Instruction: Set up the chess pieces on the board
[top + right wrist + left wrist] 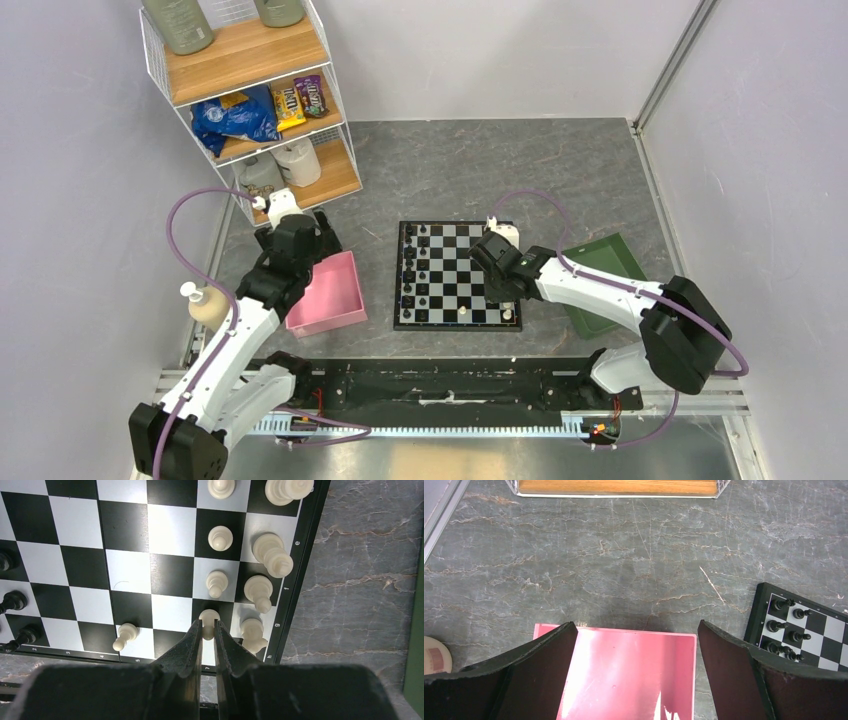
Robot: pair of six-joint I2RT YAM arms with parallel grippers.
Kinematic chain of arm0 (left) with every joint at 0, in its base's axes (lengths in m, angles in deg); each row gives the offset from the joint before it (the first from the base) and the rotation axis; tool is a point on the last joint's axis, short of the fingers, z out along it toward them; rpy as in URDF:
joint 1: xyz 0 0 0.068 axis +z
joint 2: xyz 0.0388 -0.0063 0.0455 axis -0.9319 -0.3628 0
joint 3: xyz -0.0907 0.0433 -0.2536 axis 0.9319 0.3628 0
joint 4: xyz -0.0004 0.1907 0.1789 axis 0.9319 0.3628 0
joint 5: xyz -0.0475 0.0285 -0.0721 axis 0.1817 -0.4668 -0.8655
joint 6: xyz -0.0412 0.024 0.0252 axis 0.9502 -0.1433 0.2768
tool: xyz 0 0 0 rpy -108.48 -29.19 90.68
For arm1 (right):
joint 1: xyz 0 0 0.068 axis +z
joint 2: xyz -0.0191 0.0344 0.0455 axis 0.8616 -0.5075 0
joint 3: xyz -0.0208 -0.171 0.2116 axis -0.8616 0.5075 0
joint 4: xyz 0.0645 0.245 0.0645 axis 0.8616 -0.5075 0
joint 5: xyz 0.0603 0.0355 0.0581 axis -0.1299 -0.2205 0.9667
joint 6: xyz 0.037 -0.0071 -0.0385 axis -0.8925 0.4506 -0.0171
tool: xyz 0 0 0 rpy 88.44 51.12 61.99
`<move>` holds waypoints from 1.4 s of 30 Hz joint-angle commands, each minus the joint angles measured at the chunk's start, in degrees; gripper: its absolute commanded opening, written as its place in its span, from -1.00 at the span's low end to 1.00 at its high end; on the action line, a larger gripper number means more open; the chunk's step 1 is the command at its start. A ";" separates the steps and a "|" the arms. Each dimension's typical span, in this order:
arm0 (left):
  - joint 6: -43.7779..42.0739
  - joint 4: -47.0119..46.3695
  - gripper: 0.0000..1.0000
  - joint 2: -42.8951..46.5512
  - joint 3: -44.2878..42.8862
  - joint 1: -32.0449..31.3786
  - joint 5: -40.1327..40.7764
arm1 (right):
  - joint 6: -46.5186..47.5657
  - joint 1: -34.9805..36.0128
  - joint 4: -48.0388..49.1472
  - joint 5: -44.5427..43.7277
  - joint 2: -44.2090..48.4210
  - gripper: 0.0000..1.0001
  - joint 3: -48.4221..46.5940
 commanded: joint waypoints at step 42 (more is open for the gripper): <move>-1.09 -1.95 0.99 0.04 0.51 0.56 1.04 | 4.46 0.58 -1.93 2.70 4.88 0.04 -4.81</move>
